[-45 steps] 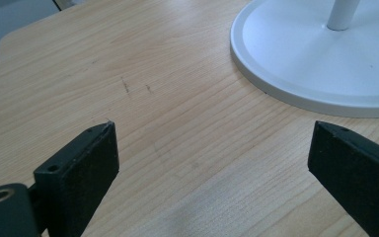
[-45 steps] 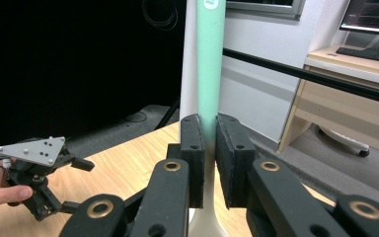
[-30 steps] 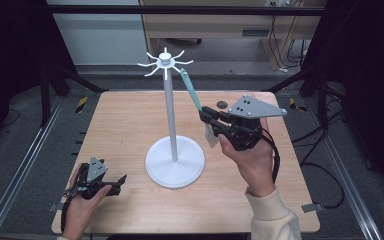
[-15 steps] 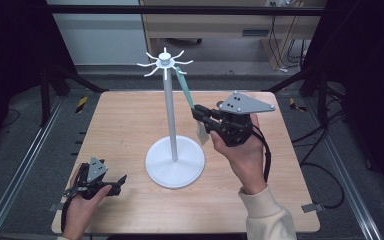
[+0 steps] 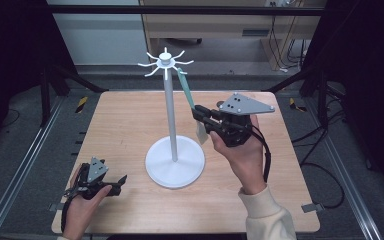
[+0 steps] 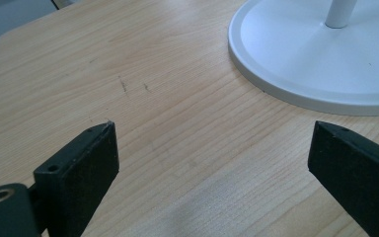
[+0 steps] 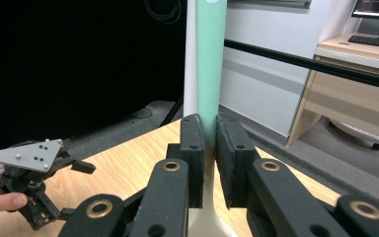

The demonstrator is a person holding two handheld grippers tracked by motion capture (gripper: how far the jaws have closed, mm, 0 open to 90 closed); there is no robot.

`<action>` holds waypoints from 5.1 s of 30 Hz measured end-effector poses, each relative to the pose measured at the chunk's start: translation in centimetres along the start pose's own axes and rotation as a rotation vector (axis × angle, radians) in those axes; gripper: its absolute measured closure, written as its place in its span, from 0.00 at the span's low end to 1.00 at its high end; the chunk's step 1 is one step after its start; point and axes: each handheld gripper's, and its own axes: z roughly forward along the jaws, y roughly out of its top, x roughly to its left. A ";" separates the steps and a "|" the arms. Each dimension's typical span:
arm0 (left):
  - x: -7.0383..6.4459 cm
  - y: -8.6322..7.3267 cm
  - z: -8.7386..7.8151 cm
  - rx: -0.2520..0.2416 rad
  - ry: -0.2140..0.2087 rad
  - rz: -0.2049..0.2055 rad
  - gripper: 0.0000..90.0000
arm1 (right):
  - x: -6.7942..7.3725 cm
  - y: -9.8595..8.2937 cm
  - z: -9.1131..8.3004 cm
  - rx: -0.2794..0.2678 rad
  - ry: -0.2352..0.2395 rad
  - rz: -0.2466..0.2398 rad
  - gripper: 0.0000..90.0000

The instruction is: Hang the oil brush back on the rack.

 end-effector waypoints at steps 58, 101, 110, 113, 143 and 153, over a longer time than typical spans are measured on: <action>0.1 0.0 -0.1 -0.012 0.006 -0.002 0.05 | -4.6 -2.3 -1.2 0.098 -0.393 0.027 0.08; 0.3 -0.2 -0.2 0.000 0.007 0.023 0.03 | -13.5 -13.2 -1.3 0.348 -0.505 0.201 0.11; 0.3 -0.2 -0.2 -0.002 0.004 0.025 0.03 | -14.1 -15.9 -0.5 0.429 -0.493 0.206 0.10; 0.3 -0.1 -0.2 -0.003 -0.002 0.029 0.03 | -14.3 -16.7 -0.2 0.437 -0.475 0.227 0.10; 0.1 -0.1 -0.1 0.000 -0.006 0.034 0.03 | -11.8 -21.8 5.2 0.445 -0.298 0.208 0.12; 0.1 -0.1 -0.1 0.002 -0.007 0.038 0.03 | -10.6 -22.1 6.4 0.420 -0.220 0.191 0.12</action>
